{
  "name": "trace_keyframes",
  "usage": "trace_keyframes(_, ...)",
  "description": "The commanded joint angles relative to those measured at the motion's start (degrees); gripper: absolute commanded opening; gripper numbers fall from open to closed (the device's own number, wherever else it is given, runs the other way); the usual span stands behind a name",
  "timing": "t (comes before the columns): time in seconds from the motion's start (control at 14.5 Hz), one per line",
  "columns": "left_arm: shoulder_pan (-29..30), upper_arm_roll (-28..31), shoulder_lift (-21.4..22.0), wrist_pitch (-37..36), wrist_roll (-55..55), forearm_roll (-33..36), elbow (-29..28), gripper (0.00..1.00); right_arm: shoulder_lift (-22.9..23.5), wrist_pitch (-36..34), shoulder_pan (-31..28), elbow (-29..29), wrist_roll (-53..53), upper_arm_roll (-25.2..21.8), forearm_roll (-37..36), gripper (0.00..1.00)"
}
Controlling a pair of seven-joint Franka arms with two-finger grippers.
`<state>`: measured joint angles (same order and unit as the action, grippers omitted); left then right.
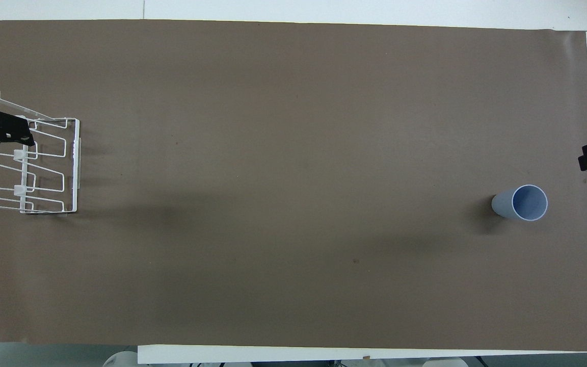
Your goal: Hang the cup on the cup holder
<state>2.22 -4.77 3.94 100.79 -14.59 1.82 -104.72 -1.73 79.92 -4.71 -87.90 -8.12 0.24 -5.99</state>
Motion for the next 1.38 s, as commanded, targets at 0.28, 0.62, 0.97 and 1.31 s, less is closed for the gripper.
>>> trace_keyframes(0.28,-0.37,0.20,0.81,-12.19,12.75,-0.92,7.23,1.00,-0.64,0.68,-0.30,-0.78,0.91,0.55,-0.25,1.00)
trace_keyframes(0.62,-0.46,0.29,1.15,-11.58,12.74,-1.73,5.85,1.00,-1.35,1.20,-0.39,-2.98,0.30,0.55,-0.25,1.00)
trace_keyframes(0.97,0.24,0.38,1.33,-12.11,12.31,-1.73,5.49,1.00,-1.08,12.68,-1.36,-11.29,-1.98,0.38,2.46,1.00)
trace_keyframes(1.31,0.33,0.56,1.33,-12.11,12.31,-1.64,5.49,1.00,1.11,33.70,-5.83,-28.27,-10.76,0.29,3.09,1.00)
